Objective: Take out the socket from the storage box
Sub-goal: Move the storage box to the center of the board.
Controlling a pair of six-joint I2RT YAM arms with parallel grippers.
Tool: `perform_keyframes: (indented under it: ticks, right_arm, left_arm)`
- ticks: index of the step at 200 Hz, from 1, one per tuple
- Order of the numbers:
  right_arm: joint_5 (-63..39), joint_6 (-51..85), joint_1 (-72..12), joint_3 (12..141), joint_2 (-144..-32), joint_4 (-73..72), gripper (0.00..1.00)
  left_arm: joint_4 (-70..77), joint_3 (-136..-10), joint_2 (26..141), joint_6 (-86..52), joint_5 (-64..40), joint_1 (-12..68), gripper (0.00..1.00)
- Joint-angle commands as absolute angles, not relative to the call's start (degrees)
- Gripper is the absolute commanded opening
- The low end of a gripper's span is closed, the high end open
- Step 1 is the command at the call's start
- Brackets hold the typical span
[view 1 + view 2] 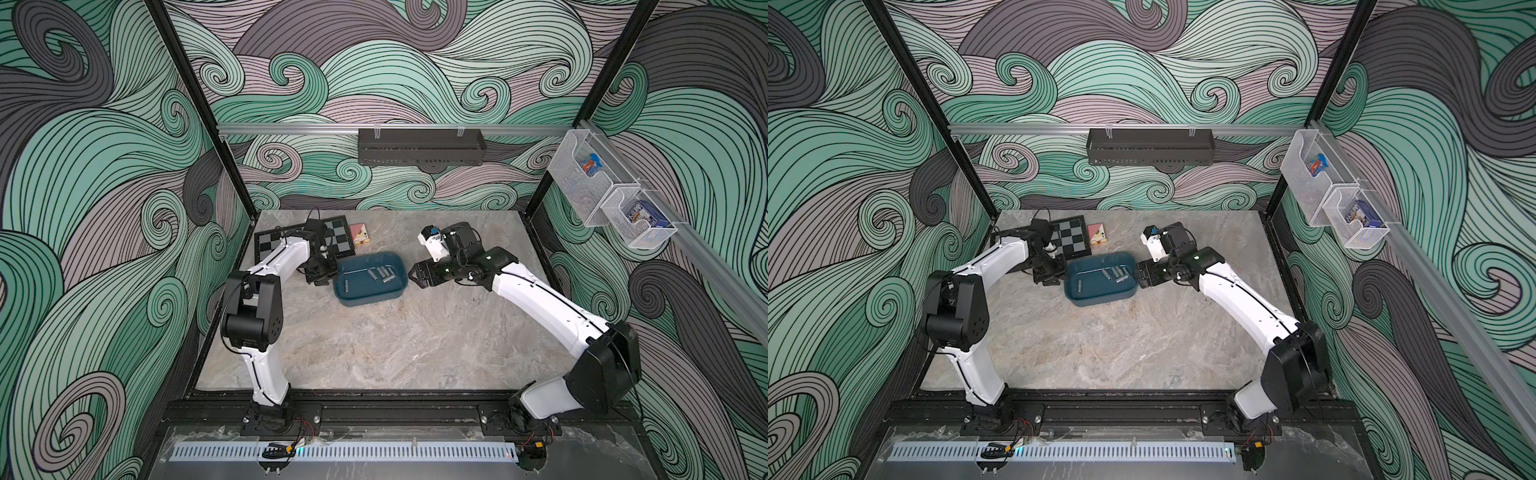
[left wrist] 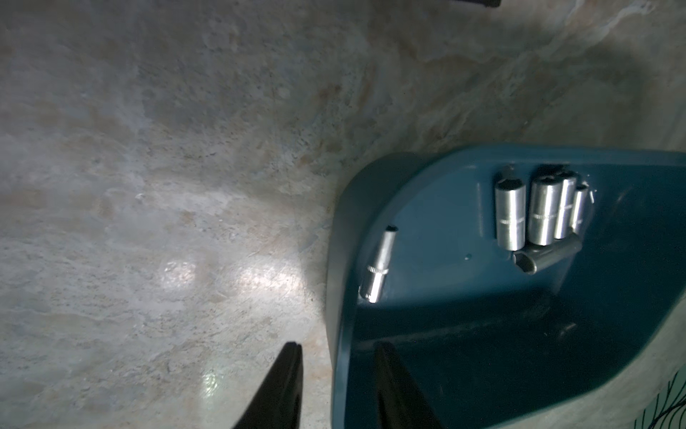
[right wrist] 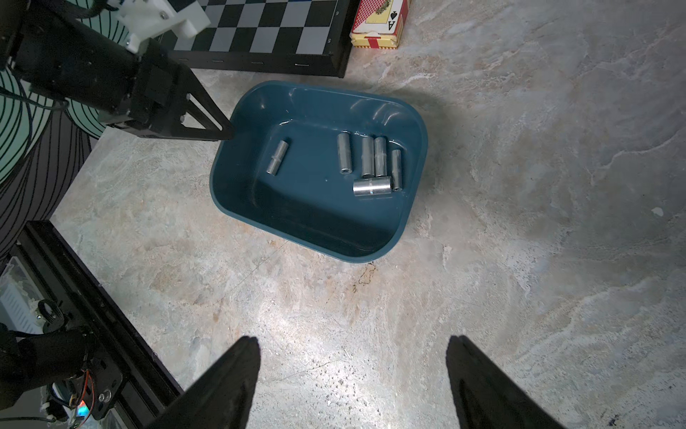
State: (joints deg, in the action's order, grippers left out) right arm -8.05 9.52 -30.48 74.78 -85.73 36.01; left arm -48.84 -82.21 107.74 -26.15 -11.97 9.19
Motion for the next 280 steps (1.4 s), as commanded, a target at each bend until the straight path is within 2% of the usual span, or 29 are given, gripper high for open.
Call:
perform_keyframes:
  ticks: [1,16,64,86,170,194,218,280]
  right_arm:
    - [-7.4,9.1,-30.6,74.4,-84.0,36.6,0.83]
    - [-7.3,9.1,-30.5,74.1,-83.9,36.6,0.84]
    - [-6.7,9.3,-30.5,72.6,-82.8,36.5,0.84]
    - [-6.3,9.4,-30.5,71.7,-82.2,36.5,0.84]
    - [-7.8,10.8,-30.5,70.0,-80.1,36.6,0.84]
    - [-10.5,11.4,-30.8,70.1,-80.7,37.6,0.78]
    - [-12.3,11.6,-31.9,71.9,-83.3,40.5,0.68]
    - [-9.7,13.0,-38.5,82.4,-97.9,48.6,0.47]
  left_arm:
    - [-50.4,-84.1,109.0,-24.3,-12.0,10.4,0.28]
    - [-50.5,-84.6,109.3,-24.1,-11.5,11.6,0.25]
    - [-50.6,-83.5,108.2,-23.4,-11.8,13.6,0.05]
    - [-50.4,-83.1,108.1,-22.9,-11.8,15.0,0.0]
    - [-51.2,-78.1,102.9,-24.2,-12.5,20.8,0.0]
    - [-51.6,-75.8,101.3,-24.4,-12.5,21.4,0.0]
    - [-51.5,-73.6,100.1,-23.8,-12.9,21.5,0.0]
    - [-51.1,-71.9,99.3,-23.6,-12.1,21.4,0.0]
